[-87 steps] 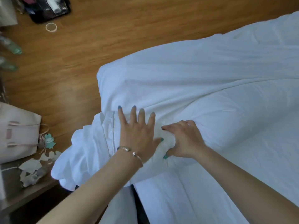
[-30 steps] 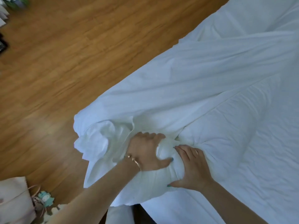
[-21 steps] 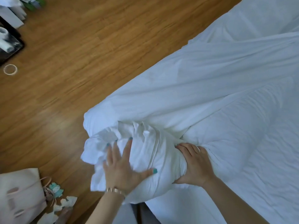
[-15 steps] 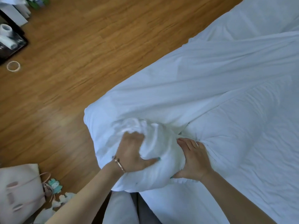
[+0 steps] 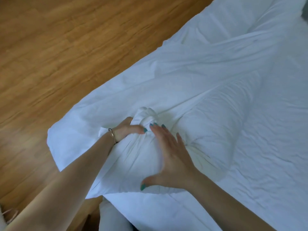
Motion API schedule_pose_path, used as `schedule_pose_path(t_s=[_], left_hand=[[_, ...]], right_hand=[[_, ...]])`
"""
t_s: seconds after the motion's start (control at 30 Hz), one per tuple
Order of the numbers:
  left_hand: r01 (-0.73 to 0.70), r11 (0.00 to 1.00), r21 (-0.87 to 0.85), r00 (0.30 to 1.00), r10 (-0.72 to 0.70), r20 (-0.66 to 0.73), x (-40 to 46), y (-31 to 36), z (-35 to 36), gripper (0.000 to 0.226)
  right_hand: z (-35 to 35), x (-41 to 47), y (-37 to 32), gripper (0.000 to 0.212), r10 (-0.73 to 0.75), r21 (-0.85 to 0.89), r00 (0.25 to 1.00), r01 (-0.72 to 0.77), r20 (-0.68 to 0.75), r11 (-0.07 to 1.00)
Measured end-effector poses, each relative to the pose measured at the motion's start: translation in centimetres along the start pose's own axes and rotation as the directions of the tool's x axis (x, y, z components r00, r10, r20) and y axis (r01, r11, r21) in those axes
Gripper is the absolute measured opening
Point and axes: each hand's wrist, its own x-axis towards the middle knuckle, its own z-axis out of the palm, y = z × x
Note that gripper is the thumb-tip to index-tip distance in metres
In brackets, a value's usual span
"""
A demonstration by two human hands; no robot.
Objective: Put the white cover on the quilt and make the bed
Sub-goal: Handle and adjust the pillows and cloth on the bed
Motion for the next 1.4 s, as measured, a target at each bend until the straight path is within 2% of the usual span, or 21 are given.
schedule_pose_path(t_s=[0.1,0.17,0.2,0.23,0.27,0.3,0.37,0.43,0.47,0.53,0.6,0.63,0.7,0.83,0.87,0.93,1.0,1.13,1.23,1.33,1.4], left_hand=[[0.008,0.997,0.075,1.0,-0.008,-0.003,-0.3,0.5,-0.4,0.021],[0.014,0.96,0.281,0.997,0.009,-0.078,-1.5,1.4,-0.4,0.028],[0.048,0.866,0.499,0.988,0.032,-0.151,-2.5,1.6,-0.1,0.045],[0.132,0.703,0.699,0.953,0.105,-0.285,-4.1,1.8,0.5,0.062],[0.199,0.567,0.799,0.888,0.241,-0.392,-5.8,1.9,1.5,0.073],[0.227,0.527,0.819,0.84,0.319,-0.438,-7.2,2.2,2.6,0.078],[0.22,0.613,0.759,0.879,0.212,-0.426,-7.5,1.9,3.7,0.088],[0.254,0.635,0.729,0.931,0.042,-0.362,-5.4,1.1,3.3,0.106],[0.246,0.644,0.725,0.938,0.029,-0.344,-4.5,1.3,2.8,0.106],[0.15,0.664,0.733,0.929,0.158,-0.334,-4.9,1.3,2.9,0.082],[-0.077,0.641,0.764,0.846,0.448,-0.291,-7.5,1.2,5.0,0.05],[-0.159,0.596,0.787,0.805,0.54,-0.246,-9.0,0.8,6.5,0.039],[-0.229,0.559,0.797,0.794,0.581,-0.18,-10.9,-0.6,9.3,0.03],[-0.286,0.649,0.705,0.799,0.568,-0.199,-10.0,-3.3,9.4,0.02],[-0.28,0.706,0.651,0.819,0.529,-0.222,-9.5,-3.4,9.0,0.021],[-0.185,0.862,0.473,0.909,0.333,-0.251,-8.2,-3.5,8.0,0.032],[-0.02,0.913,0.406,0.957,0.135,-0.256,-6.9,-3.7,6.8,0.037],[0.115,0.989,0.093,0.943,-0.079,-0.324,-5.8,-2.8,4.6,0.035],[0.094,0.985,0.143,0.949,-0.045,-0.312,-5.6,-2.3,3.3,0.037],[0.08,0.966,0.244,0.985,-0.039,-0.168,-6.6,-1.5,1.1,0.054],[0.065,0.953,0.297,0.981,-0.006,-0.196,-6.8,-1.0,-1.5,0.04]], right_hand=[[3.2,1.4,0.1,0.123,0.042,0.017,0.995,-0.04,-0.088,0.999],[3.9,1.6,1.0,0.114,0.063,0.061,0.991,-0.056,-0.116,0.997],[4.0,1.5,1.2,0.112,0.059,0.057,0.991,-0.053,-0.122,0.997],[4.2,1.4,1.3,0.111,0.051,0.05,0.991,-0.045,-0.126,0.998],[4.4,1.3,1.3,0.11,0.045,0.044,0.991,-0.04,-0.13,0.998],[4.5,1.3,1.2,0.11,0.042,0.046,0.989,-0.036,-0.141,0.998],[4.8,1.4,1.1,0.11,0.038,0.044,0.987,-0.032,-0.156,0.999],[4.7,1.3,1.1,0.109,0.035,0.061,0.986,-0.026,-0.161,0.998],[4.5,1.1,1.2,0.109,0.032,0.089,0.986,-0.018,-0.162,0.996],[3.8,-0.3,1.5,0.107,0.019,0.233,0.989,0.015,-0.144,0.972],[2.7,-2.4,2.5,0.101,0.029,0.366,0.996,0.005,-0.087,0.931],[2.2,-3.5,3.0,0.1,0.031,0.343,0.999,-0.014,-0.045,0.939],[1.3,-5.5,3.4,0.103,0.022,0.2,1.0,-0.022,-0.001,0.98],[0.8,-6.1,2.9,0.12,-0.127,-0.06,0.973,0.117,-0.193,0.991],[0.5,-5.9,2.3,0.127,-0.148,-0.078,0.972,0.136,-0.181,0.988],[0.1,-5.1,0.6,0.138,-0.144,-0.104,0.989,0.142,-0.014,0.984],[1.6,-3.9,-1.0,0.146,-0.074,-0.114,0.99,0.088,0.123,0.99],[3.8,0.1,-1.9,0.144,0.102,0.046,0.992,-0.106,0.078,0.993],[4.3,1.8,-0.6,0.138,0.073,0.137,0.997,-0.076,0.029,0.988],[5.0,2.2,0.1,0.13,0.038,0.133,0.999,-0.038,0.004,0.99],[5.4,2.5,0.3,0.127,0.039,0.106,0.999,-0.039,0.002,0.994]])
